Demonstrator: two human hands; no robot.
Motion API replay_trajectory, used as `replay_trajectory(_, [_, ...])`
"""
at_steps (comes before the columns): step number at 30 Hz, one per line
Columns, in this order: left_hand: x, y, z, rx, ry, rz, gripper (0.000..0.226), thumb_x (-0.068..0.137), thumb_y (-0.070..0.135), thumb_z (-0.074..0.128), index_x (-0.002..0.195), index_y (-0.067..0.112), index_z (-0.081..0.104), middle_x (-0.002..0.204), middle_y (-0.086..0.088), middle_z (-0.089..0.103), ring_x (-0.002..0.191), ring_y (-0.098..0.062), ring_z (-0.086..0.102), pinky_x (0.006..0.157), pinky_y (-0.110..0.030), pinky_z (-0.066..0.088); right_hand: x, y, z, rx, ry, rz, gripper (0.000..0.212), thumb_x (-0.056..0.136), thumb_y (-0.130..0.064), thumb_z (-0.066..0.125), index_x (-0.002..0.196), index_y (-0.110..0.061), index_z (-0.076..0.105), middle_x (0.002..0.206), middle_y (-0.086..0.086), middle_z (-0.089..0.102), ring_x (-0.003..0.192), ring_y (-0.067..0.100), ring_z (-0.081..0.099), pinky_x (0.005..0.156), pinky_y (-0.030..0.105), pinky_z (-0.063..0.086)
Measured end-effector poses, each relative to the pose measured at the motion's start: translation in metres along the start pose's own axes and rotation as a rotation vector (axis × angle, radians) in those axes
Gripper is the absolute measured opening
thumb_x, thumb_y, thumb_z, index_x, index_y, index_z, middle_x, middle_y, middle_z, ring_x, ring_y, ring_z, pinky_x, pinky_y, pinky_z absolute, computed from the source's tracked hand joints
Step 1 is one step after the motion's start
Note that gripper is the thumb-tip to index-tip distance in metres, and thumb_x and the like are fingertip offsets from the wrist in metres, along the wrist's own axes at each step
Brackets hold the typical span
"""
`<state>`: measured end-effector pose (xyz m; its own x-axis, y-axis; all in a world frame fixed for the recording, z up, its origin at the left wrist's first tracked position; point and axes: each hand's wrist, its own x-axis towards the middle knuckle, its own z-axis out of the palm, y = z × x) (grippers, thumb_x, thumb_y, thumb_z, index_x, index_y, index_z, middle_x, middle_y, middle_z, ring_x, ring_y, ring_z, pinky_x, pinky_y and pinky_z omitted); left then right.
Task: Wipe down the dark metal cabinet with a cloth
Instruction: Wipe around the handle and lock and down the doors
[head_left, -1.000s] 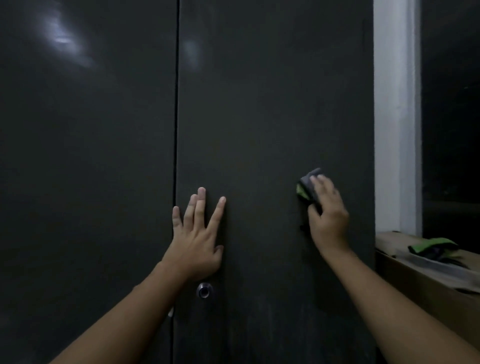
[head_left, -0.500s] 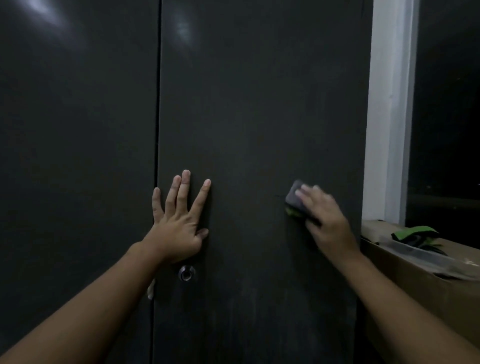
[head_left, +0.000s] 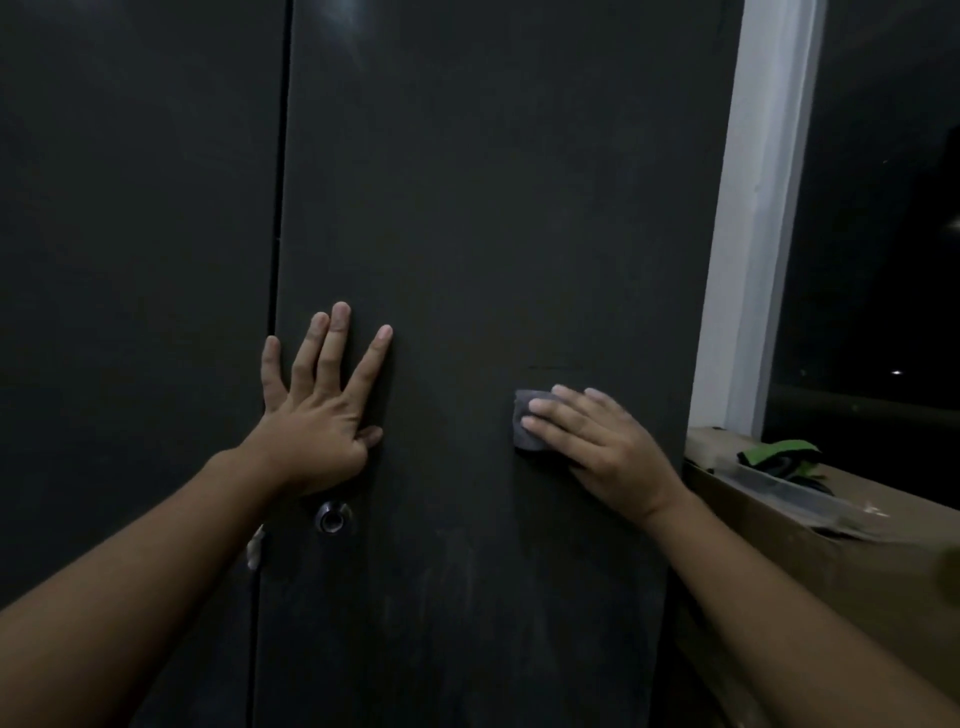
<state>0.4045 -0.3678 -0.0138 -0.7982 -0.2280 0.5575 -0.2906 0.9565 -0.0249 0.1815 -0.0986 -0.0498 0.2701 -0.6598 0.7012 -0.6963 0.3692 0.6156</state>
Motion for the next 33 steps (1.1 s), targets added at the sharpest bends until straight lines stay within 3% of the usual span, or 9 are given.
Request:
replay_trajectory(3, [0.001, 0.000, 0.000, 0.001, 0.012, -0.009, 0.107, 0.092, 0.050, 0.054, 0.138, 0.042, -0.042, 0.135, 0.001, -0.062, 0.124, -0.017, -0.058, 0.101, -0.051, -0.038, 0.020, 0.038, -0.022, 0.111, 0.120, 0.414, 0.067, 0.087, 0.008, 0.056, 0.147, -0.019, 0.044, 0.153, 0.004, 0.044, 0.145, 0.027, 0.036, 0.116, 0.054, 0.033])
replay_trajectory(6, [0.000, 0.001, 0.002, 0.006, 0.047, -0.010, 0.106, 0.092, 0.048, 0.054, 0.140, 0.042, -0.040, 0.137, 0.001, -0.061, 0.126, -0.016, -0.057, 0.098, -0.048, -0.040, 0.056, 0.065, -0.044, 0.254, 0.316, 0.877, 0.069, 0.088, 0.012, 0.051, 0.149, -0.019, 0.042, 0.157, 0.001, 0.038, 0.147, 0.021, 0.032, 0.122, 0.043, 0.028])
replay_trajectory(9, [0.000, 0.001, 0.003, 0.001, 0.060, -0.011, 0.105, 0.092, 0.048, 0.055, 0.142, 0.042, -0.038, 0.138, 0.002, -0.060, 0.127, -0.016, -0.056, 0.102, -0.051, -0.037, 0.078, 0.064, -0.048, 0.245, 0.366, 1.028, 0.063, 0.091, 0.001, 0.050, 0.151, -0.018, 0.041, 0.158, -0.002, 0.036, 0.144, 0.019, 0.035, 0.121, 0.038, 0.029])
replay_trajectory(12, [-0.001, 0.000, 0.003, -0.023, 0.034, -0.004, 0.106, 0.092, 0.050, 0.054, 0.141, 0.042, -0.039, 0.136, 0.003, -0.062, 0.126, -0.015, -0.057, 0.106, -0.056, -0.032, 0.074, 0.023, -0.031, 0.284, 0.319, 0.977, 0.062, 0.090, -0.019, 0.051, 0.151, -0.020, 0.039, 0.159, -0.001, 0.032, 0.143, 0.021, 0.033, 0.117, 0.041, 0.032])
replay_trajectory(15, [-0.001, -0.002, 0.004, -0.048, 0.023, 0.013, 0.107, 0.091, 0.052, 0.056, 0.141, 0.045, -0.038, 0.135, 0.006, -0.062, 0.124, -0.013, -0.058, 0.106, -0.055, -0.033, 0.068, -0.035, -0.008, 0.412, 0.374, 0.872, 0.055, 0.089, -0.027, 0.050, 0.143, -0.021, 0.051, 0.153, -0.002, 0.043, 0.140, 0.015, 0.038, 0.116, 0.039, 0.033])
replay_trajectory(19, [-0.001, -0.006, 0.005, -0.078, 0.005, 0.037, 0.107, 0.090, 0.047, 0.060, 0.142, 0.050, -0.033, 0.132, 0.013, -0.063, 0.119, -0.006, -0.059, 0.104, -0.050, -0.035, 0.061, -0.117, 0.027, 0.405, 0.320, 0.629, 0.042, 0.086, -0.022, 0.060, 0.127, -0.022, 0.068, 0.138, -0.004, 0.060, 0.128, 0.021, 0.054, 0.109, 0.041, 0.040])
replay_trajectory(27, [-0.027, -0.026, 0.021, -0.013, -0.049, 0.073, 0.088, 0.099, 0.041, 0.045, 0.140, 0.056, -0.031, 0.138, 0.018, -0.055, 0.132, -0.007, -0.044, 0.112, -0.050, -0.028, -0.034, -0.218, 0.081, 0.325, 0.143, 0.249, 0.035, 0.086, -0.022, 0.068, 0.119, -0.031, 0.070, 0.133, -0.017, 0.061, 0.117, 0.018, 0.056, 0.087, 0.039, 0.049])
replay_trajectory(30, [-0.038, -0.026, 0.019, -0.024, -0.020, 0.080, 0.089, 0.098, 0.035, 0.049, 0.144, 0.056, -0.024, 0.150, 0.017, -0.043, 0.144, -0.012, -0.028, 0.114, -0.050, -0.025, -0.056, -0.229, 0.087, 0.308, -0.017, 0.060, 0.035, 0.087, -0.022, 0.063, 0.120, -0.033, 0.068, 0.134, -0.018, 0.059, 0.113, 0.020, 0.055, 0.086, 0.038, 0.051])
replay_trajectory(33, [-0.058, -0.036, 0.019, 0.020, 0.093, 0.120, 0.079, 0.095, 0.032, 0.052, 0.153, 0.047, 0.001, 0.163, 0.007, -0.008, 0.146, -0.023, 0.006, 0.121, -0.051, -0.007, -0.050, -0.223, 0.084, 0.331, -0.087, -0.061, 0.030, 0.093, -0.019, 0.061, 0.121, -0.026, 0.065, 0.133, -0.012, 0.059, 0.102, 0.025, 0.057, 0.080, 0.040, 0.055])
